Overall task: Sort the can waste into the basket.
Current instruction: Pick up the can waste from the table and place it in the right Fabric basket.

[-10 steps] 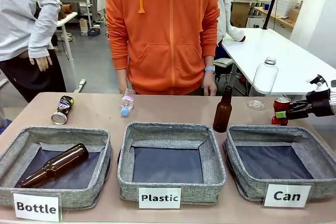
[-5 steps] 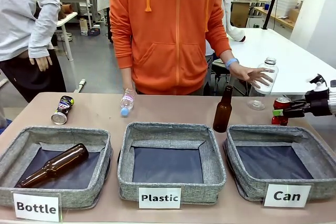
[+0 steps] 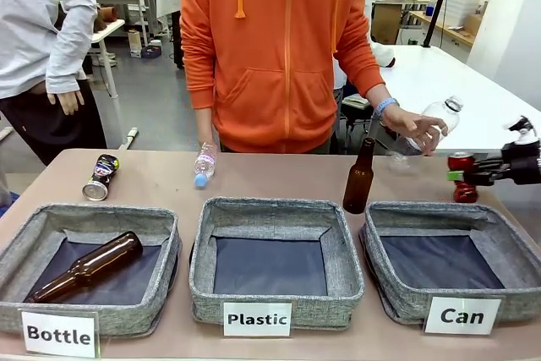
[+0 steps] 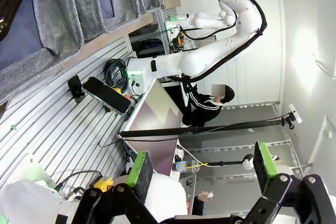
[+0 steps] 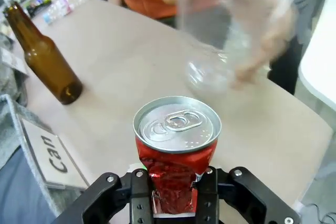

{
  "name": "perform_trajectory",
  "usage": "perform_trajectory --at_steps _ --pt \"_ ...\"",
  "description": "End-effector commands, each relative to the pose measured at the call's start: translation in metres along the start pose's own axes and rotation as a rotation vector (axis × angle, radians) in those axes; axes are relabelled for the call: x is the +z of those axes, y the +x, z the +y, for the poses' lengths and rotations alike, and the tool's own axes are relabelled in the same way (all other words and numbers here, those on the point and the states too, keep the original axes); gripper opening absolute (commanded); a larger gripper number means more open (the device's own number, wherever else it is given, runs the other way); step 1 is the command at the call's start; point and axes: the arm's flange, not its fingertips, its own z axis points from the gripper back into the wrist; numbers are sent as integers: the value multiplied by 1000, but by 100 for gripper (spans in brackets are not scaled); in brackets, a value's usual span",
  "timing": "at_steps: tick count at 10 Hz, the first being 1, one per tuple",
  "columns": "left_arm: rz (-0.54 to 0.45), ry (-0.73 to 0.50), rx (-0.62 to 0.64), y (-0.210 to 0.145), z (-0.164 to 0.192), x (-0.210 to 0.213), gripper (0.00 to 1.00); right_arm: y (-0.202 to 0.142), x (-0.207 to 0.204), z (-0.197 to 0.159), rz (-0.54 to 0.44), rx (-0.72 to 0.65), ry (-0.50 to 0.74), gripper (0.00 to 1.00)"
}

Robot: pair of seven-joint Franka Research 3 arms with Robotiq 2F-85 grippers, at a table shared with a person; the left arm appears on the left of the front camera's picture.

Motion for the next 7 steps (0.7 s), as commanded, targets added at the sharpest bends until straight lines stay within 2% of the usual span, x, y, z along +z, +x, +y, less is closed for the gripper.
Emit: perform_trajectory --at_steps 1,3,4,6,7 --pt "-5 -24 -17 -1 -1 1 100 -10 68 -5 -28 -6 -163 0" --pt "-5 -24 -17 -1 -1 1 100 -31 136 -4 -47 -81 -295 0" --pt "-5 -24 -17 -1 -1 1 100 -37 156 6 -64 -80 -303 0" --pt "-5 -24 -17 -1 -1 1 100 -33 171 49 -35 -97 -202 0" --pt "-5 -24 -17 -1 -1 1 100 -22 175 79 20 -176 -128 0"
